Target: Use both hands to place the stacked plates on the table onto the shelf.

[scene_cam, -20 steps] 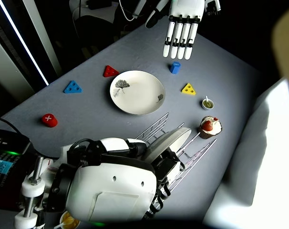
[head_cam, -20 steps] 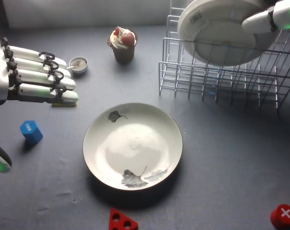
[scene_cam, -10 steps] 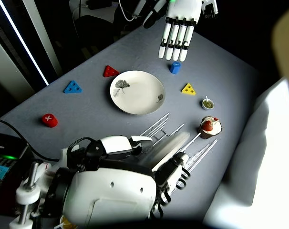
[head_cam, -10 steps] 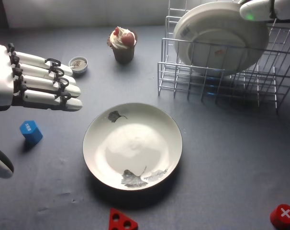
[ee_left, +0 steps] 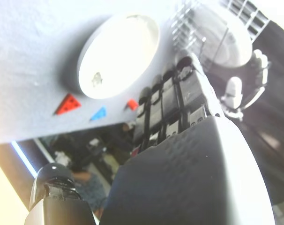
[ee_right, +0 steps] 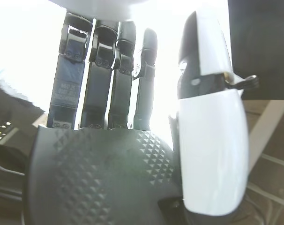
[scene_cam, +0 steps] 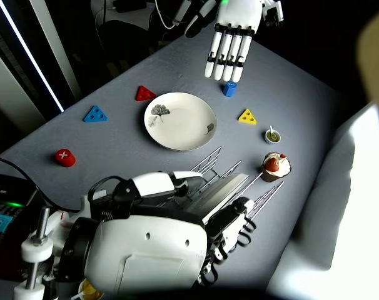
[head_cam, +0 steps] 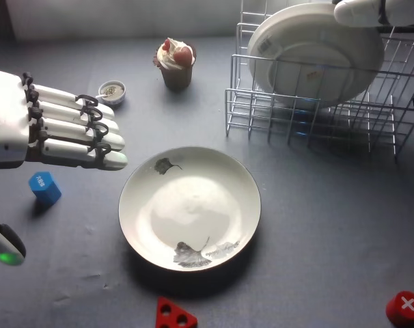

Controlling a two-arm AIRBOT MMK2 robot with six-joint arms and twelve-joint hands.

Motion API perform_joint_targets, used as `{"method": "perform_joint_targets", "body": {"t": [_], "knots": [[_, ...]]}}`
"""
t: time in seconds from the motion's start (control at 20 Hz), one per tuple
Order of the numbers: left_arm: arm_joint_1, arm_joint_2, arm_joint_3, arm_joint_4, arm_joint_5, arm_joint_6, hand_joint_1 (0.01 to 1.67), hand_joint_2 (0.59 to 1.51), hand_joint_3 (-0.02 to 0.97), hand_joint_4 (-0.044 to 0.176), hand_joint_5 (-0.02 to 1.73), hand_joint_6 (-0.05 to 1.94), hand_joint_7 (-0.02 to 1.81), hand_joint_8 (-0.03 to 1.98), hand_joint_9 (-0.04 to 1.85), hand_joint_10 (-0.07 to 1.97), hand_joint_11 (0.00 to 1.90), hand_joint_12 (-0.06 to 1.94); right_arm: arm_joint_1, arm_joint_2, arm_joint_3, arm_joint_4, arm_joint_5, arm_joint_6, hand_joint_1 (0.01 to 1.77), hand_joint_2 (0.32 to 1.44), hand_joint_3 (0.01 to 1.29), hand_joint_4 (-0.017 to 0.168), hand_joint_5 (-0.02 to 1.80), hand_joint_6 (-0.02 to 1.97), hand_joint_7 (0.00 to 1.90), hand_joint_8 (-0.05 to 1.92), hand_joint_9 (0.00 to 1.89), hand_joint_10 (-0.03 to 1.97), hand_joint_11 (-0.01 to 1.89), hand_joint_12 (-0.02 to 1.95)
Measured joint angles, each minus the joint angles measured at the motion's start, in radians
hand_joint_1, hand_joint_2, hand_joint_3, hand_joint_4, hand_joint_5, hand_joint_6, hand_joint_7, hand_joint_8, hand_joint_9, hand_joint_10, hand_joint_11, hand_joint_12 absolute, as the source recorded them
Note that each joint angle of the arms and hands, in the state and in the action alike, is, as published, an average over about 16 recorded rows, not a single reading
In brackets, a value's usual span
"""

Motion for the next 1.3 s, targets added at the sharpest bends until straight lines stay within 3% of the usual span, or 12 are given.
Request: {"method": "perform_joint_targets", "body": {"t": [0.45, 0.9, 1.3], "knots": [[0.036, -0.009, -0.032, 0.021, -0.008, -0.005, 0.12, 0.92, 0.0, 0.002, 0.1, 0.01, 0.12, 0.01, 0.14, 0.0, 0.15, 0.02, 0.022, 0.03, -0.058, -0.117, 0.089, -0.161, 1.04, 0.94, 0.01, -0.003, 0.64, 0.01, 0.67, 0.01, 0.72, 0.01, 0.76, 0.12], [0.089, -0.03, -0.055, 0.0, 0.035, 0.024, 0.12, 0.926, 0.001, 0.002, 0.09, 0.01, 0.12, 0.01, 0.13, 0.0, 0.15, 0.02, 0.06, 0.135, -0.266, -0.316, 0.214, -0.544, 0.99, 0.92, 0.01, 0.0, 0.58, 0.01, 0.6, 0.01, 0.62, 0.01, 0.67, 0.09], [0.139, -0.052, -0.06, -0.037, 0.086, 0.071, 0.12, 0.918, 0.001, 0.002, 0.07, 0.01, 0.1, 0.01, 0.11, 0.0, 0.13, 0.02, 0.056, 0.219, -0.427, -0.394, 0.26, -0.816, 0.97, 0.93, 0.01, 0.003, 0.56, 0.01, 0.58, 0.01, 0.59, 0.01, 0.65, 0.07]]}}
